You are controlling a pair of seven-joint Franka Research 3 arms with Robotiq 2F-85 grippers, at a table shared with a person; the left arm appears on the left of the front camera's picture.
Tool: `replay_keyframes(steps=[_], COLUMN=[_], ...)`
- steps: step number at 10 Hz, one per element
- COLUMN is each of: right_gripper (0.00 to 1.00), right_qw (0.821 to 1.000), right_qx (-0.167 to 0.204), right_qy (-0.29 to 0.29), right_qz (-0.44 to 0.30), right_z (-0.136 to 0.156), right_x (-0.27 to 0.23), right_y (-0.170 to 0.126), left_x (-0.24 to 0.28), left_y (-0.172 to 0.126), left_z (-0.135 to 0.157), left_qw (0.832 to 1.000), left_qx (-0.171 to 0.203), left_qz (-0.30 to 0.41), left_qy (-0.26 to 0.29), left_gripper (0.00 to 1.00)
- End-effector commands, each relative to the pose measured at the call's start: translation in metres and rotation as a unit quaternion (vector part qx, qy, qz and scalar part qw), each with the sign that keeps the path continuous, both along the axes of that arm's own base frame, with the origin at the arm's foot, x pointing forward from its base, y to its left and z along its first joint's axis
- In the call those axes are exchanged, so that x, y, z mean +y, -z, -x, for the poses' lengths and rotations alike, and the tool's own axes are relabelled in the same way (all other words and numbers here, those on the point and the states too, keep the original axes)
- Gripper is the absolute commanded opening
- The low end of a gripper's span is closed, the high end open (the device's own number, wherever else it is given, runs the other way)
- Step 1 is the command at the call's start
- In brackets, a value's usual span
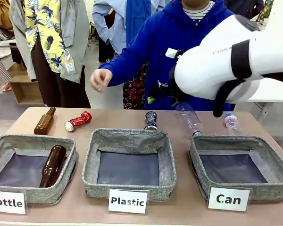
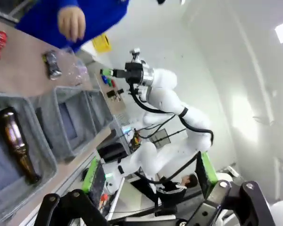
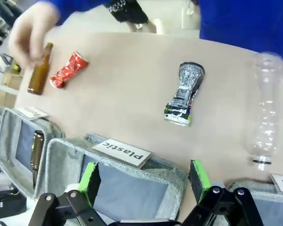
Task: Sort the can waste into the basket.
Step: Pick up the can waste from the table and place it in the right Fabric basket.
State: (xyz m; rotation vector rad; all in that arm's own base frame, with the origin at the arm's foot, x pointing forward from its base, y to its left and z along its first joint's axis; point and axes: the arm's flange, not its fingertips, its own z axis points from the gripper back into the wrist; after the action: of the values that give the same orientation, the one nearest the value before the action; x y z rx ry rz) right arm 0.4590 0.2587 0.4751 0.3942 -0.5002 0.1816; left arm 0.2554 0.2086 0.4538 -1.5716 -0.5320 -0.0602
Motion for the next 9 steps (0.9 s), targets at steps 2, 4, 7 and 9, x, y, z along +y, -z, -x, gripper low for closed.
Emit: replay_keyframes(steps=[2, 4, 7, 9], right_gripper=[1.0, 1.0, 1.0, 1.0], right_qw=[0.993, 0.986, 0.993, 0.996], right_qx=[0.049, 0.052, 0.056, 0.062], right_qy=[0.07, 0.11, 0.077, 0.067], right_qz=[-0.082, -0.111, -0.063, 0.004], right_z=[0.034, 0.046, 0.001, -0.037], right_x=[-0.126, -0.155, -0.104, -0.046], right_y=[0.0, 0.013, 0.007, 0.004], left_x=[0.044, 0.044, 0.044, 0.044], left_y=[-0.005, -0.005, -0.005, -0.005], left_z=[0.009, 0.009, 0.009, 0.009], left_qw=[0.997, 0.997, 0.997, 0.997], left_qx=[-0.012, -0.012, -0.012, -0.012], left_qz=[0.063, 0.063, 0.063, 0.063], left_qy=[-0.046, -0.046, -0.046, -0.046], left_gripper=[1.0, 1.0, 1.0, 1.0])
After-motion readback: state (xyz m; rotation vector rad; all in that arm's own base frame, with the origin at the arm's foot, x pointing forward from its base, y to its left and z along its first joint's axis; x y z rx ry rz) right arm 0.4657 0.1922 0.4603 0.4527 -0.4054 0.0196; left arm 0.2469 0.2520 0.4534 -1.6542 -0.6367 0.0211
